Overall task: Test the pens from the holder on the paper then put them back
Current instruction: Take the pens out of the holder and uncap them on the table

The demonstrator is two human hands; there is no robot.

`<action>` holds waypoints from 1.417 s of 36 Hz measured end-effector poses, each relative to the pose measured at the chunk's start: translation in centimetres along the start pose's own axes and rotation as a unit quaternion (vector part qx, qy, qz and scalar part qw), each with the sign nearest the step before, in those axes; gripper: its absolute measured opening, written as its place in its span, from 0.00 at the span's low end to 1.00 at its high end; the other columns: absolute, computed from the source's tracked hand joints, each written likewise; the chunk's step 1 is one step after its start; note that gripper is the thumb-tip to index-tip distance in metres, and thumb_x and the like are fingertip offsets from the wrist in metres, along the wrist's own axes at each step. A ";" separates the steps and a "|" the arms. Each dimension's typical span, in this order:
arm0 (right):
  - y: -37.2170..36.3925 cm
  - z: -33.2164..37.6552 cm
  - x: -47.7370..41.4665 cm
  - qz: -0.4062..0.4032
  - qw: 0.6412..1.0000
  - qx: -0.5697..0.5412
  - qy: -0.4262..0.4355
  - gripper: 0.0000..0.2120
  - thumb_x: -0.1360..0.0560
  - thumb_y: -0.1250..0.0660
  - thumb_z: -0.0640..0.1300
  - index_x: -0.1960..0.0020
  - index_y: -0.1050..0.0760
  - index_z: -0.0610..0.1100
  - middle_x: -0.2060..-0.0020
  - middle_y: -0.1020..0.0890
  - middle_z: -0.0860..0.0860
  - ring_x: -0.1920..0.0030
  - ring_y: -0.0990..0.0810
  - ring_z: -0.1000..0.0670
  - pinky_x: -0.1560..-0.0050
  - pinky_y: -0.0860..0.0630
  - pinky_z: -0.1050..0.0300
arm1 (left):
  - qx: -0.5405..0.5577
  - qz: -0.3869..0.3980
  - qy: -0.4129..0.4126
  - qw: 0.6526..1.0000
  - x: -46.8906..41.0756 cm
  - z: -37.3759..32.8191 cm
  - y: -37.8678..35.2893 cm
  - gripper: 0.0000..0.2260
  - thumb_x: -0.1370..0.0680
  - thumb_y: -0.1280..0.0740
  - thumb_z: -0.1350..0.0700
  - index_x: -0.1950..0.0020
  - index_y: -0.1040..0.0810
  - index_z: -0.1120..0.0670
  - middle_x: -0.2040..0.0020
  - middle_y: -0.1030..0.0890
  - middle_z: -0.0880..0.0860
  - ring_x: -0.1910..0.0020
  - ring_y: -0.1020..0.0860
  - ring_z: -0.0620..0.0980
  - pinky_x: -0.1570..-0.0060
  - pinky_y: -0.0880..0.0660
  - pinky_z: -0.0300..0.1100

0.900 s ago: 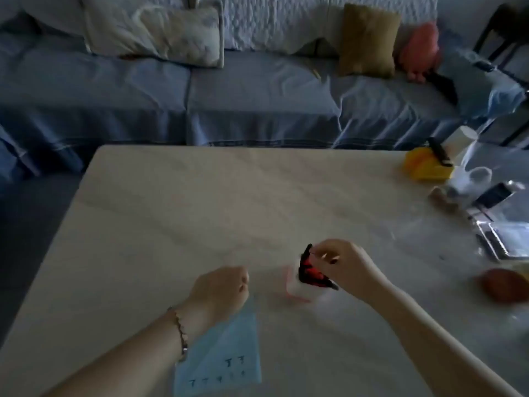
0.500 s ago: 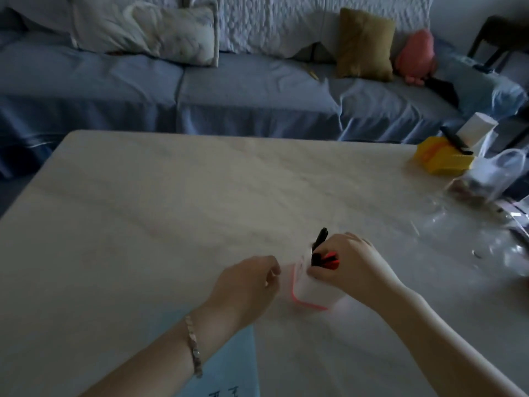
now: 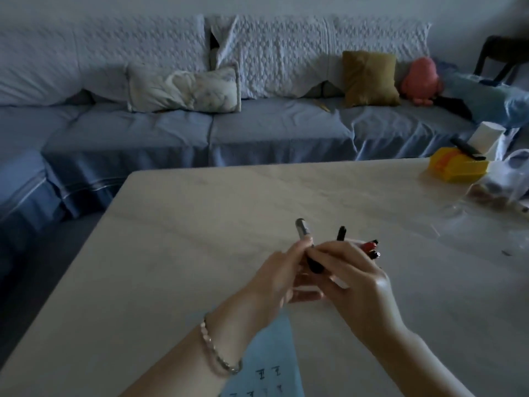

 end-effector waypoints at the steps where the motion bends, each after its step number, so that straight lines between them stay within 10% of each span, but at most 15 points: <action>1: -0.6 0.4 0.7 0.003 1.000 -0.014 0.004 0.13 0.35 0.28 0.35 0.50 0.18 0.37 0.53 0.22 0.54 0.53 0.24 0.62 0.48 0.29 0.75 | 0.020 -0.009 -0.002 1.000 0.5 0.0 0.0 0.17 0.20 0.44 0.47 0.49 0.21 0.57 0.59 0.20 0.53 0.62 0.21 0.47 0.62 0.23 0.40; 7: -2.2 2.1 1.6 0.072 0.981 -0.140 -0.114 0.16 0.34 0.27 0.42 0.47 0.22 0.51 0.55 0.20 0.59 0.56 0.23 0.65 0.53 0.28 0.74 | -0.118 -0.142 -0.092 0.978 2.7 1.2 2.7 0.11 0.19 0.44 0.55 0.56 0.26 0.57 0.74 0.22 0.48 0.75 0.23 0.41 0.71 0.23 0.37; 12: -2.6 3.3 -0.2 0.127 0.812 -0.379 -0.424 0.07 0.27 0.33 0.47 0.55 0.28 0.45 0.75 0.26 0.53 0.76 0.30 0.56 0.73 0.34 0.65 | -0.493 -0.143 -0.193 0.836 4.8 2.3 3.5 0.10 0.19 0.46 0.47 0.46 0.29 0.51 0.55 0.23 0.49 0.56 0.22 0.49 0.55 0.24 0.45; 16: -3.7 3.6 -1.1 0.098 0.778 -0.364 -0.503 0.19 0.28 0.32 0.49 0.72 0.35 0.45 0.82 0.34 0.53 0.81 0.37 0.55 0.77 0.41 0.62 | -0.547 -0.181 -0.223 0.786 5.3 2.4 2.7 0.12 0.18 0.48 0.50 0.42 0.31 0.54 0.47 0.25 0.53 0.51 0.24 0.52 0.54 0.28 0.42; 20: -4.6 3.6 -1.2 0.073 0.768 -0.352 -0.530 0.19 0.30 0.29 0.44 0.74 0.35 0.45 0.82 0.34 0.52 0.80 0.36 0.54 0.77 0.40 0.61 | -0.590 -0.189 -0.199 0.759 4.5 2.7 2.7 0.14 0.20 0.46 0.59 0.34 0.35 0.57 0.43 0.27 0.55 0.48 0.26 0.53 0.53 0.29 0.41; 25: -5.1 2.9 -0.9 0.044 0.740 -0.399 -0.540 0.16 0.28 0.34 0.38 0.72 0.36 0.43 0.83 0.34 0.51 0.82 0.37 0.54 0.79 0.40 0.62 | -0.579 -0.225 -0.128 0.773 4.4 2.6 3.0 0.05 0.22 0.42 0.55 0.54 0.30 0.55 0.54 0.23 0.55 0.53 0.23 0.56 0.62 0.33 0.43; 34: -7.6 2.9 -0.8 0.058 0.726 -0.409 -0.550 0.16 0.28 0.35 0.40 0.72 0.37 0.43 0.84 0.35 0.51 0.82 0.38 0.53 0.76 0.40 0.61 | -0.629 -0.280 -0.129 0.713 4.0 3.3 4.2 0.08 0.21 0.44 0.51 0.58 0.33 0.52 0.63 0.25 0.51 0.64 0.26 0.54 0.74 0.40 0.39; 44: -9.9 3.0 -0.6 0.113 0.670 -0.496 -0.541 0.20 0.29 0.39 0.30 0.73 0.43 0.44 0.82 0.40 0.51 0.84 0.43 0.54 0.81 0.47 0.67 | -0.427 -0.076 -0.024 0.901 3.5 3.4 8.3 0.10 0.26 0.39 0.58 0.67 0.32 0.57 0.78 0.38 0.47 0.78 0.40 0.48 0.72 0.43 0.42; 51: -10.8 4.3 -0.2 0.144 0.666 -0.550 -0.483 0.21 0.30 0.37 0.29 0.74 0.43 0.44 0.81 0.42 0.52 0.82 0.46 0.55 0.81 0.46 0.69 | -0.286 -0.008 0.040 0.957 5.3 3.7 10.0 0.20 0.27 0.38 0.63 0.78 0.37 0.54 0.83 0.36 0.50 0.83 0.37 0.47 0.76 0.39 0.36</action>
Point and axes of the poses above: each hand's wrist, its own x-axis away from the middle knuckle, its own y-axis out of the back of the hand, z = x × y, the point moved 1 cm from there along -x, towards the middle knuckle
